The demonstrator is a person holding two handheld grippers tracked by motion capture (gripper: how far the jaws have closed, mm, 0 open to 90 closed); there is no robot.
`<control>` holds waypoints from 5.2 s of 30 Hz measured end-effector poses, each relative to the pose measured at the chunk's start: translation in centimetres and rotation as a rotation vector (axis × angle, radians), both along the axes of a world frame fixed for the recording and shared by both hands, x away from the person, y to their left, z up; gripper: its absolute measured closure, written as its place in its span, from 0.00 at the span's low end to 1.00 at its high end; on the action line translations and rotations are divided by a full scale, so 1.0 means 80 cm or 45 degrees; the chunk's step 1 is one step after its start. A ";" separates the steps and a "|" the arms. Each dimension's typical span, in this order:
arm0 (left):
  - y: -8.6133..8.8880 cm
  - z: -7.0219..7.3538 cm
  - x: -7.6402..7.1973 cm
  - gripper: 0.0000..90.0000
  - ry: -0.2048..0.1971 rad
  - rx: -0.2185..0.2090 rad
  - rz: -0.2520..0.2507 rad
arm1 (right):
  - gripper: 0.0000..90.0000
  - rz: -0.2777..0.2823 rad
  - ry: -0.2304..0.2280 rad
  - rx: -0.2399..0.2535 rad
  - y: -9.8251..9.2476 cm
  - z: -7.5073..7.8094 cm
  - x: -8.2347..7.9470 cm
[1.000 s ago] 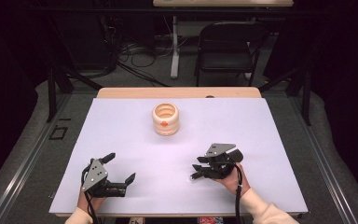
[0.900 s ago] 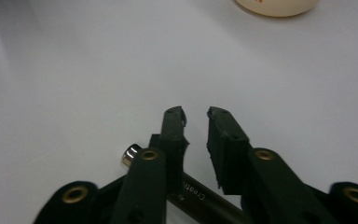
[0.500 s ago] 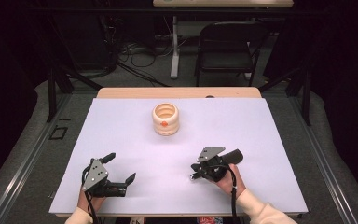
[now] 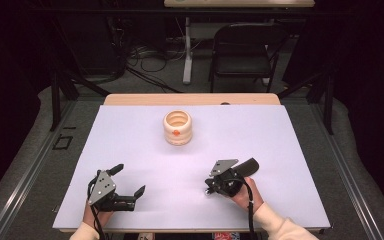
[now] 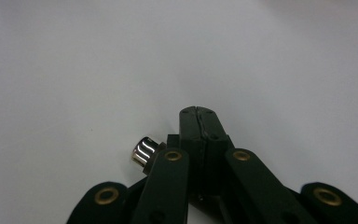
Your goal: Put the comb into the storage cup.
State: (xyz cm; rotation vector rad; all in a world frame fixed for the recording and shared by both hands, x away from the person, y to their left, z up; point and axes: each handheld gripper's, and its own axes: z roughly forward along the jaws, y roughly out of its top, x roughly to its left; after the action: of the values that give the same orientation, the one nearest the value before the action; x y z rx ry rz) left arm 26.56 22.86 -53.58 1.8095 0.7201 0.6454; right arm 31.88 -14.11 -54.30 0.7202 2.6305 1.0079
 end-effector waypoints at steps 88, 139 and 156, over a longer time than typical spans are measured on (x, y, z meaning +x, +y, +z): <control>0.003 0.000 0.000 0.00 0.006 0.015 0.013 | 1.00 -0.093 0.139 -0.071 -0.072 0.006 -0.041; 0.002 0.000 0.000 0.00 0.009 0.016 0.012 | 1.00 -0.231 0.052 -0.141 -0.107 0.004 -0.024; 0.002 0.000 0.000 0.00 0.006 0.016 0.011 | 0.80 -0.138 0.064 -0.165 -0.103 0.011 -0.030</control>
State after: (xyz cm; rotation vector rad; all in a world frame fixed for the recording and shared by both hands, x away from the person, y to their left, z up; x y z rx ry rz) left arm 26.53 23.04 -53.58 1.8207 0.7290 0.6524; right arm 29.51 -22.37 -53.38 0.8568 2.6375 0.7919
